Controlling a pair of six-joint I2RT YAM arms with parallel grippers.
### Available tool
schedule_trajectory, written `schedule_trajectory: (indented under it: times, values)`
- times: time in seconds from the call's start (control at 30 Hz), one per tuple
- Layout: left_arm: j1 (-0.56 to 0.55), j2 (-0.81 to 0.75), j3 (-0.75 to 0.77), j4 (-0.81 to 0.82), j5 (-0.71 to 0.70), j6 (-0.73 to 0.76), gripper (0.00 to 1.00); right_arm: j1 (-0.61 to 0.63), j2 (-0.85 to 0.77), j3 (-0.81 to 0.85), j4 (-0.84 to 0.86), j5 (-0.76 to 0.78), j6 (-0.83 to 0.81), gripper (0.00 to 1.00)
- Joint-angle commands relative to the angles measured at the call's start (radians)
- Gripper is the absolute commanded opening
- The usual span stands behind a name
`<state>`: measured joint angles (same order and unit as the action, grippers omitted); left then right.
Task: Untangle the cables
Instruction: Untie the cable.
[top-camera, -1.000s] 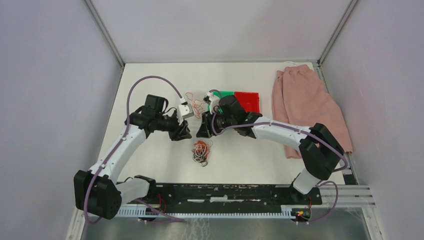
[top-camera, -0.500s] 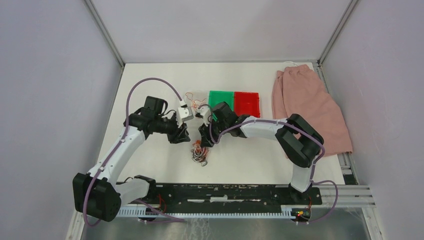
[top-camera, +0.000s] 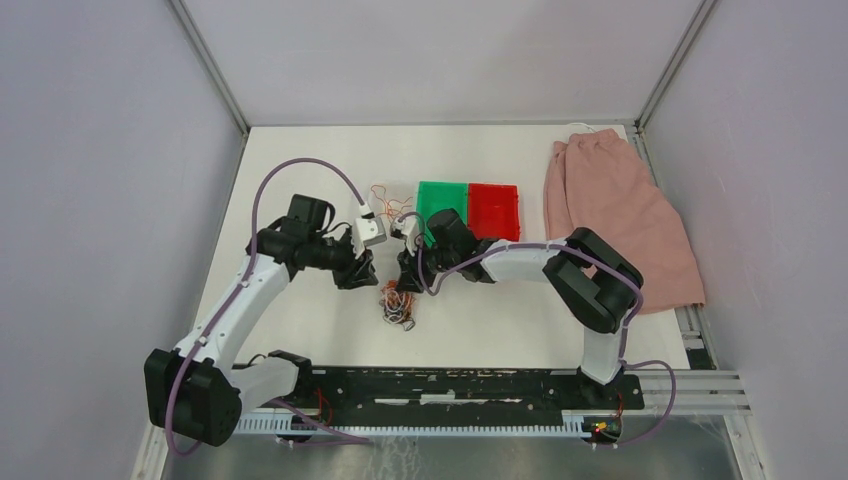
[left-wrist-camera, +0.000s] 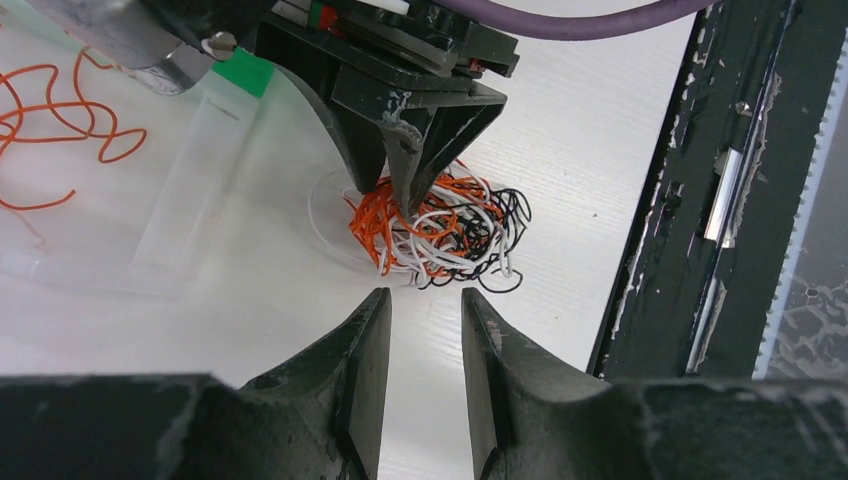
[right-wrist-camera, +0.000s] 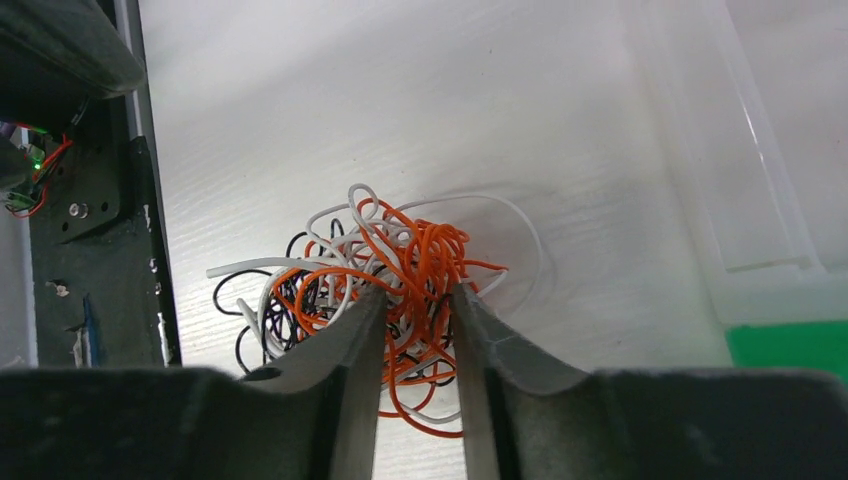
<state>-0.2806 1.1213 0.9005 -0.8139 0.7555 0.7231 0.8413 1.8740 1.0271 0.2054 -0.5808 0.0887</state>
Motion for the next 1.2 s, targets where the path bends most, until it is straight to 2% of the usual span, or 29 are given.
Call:
schedule_trajectory:
  times: [0.0,0.13,0.3,0.47,0.63,0.83,0.93,1.17]
  values:
    - [0.005,0.006,-0.015,0.001,-0.021,0.065,0.39,0.013,0.012,-0.014,0.105,-0.009,0.018,0.32]
    - [0.004,0.003,-0.035,0.001,-0.044,0.102,0.39,0.013,-0.027,-0.043,0.189,0.002,0.053,0.11]
    - [0.004,-0.037,-0.063,0.054,-0.042,0.094,0.35,0.017,-0.122,-0.079,0.251,0.006,0.110,0.01]
    - [0.004,-0.068,-0.080,0.122,-0.019,0.058,0.30,0.049,-0.209,-0.092,0.263,0.016,0.150,0.00]
    - [0.001,-0.071,-0.079,0.124,0.004,0.065,0.29,0.087,-0.253,-0.076,0.222,0.023,0.161,0.00]
    - [0.001,-0.094,-0.078,0.050,-0.014,0.158,0.16,0.104,-0.284,-0.087,0.212,0.049,0.168,0.00]
    - [0.001,-0.112,-0.090,0.041,-0.024,0.185,0.13,0.104,-0.284,-0.091,0.207,0.046,0.180,0.00]
    - [0.001,-0.205,-0.149,0.281,-0.064,0.022,0.03,0.106,-0.267,-0.091,0.207,0.012,0.219,0.02]
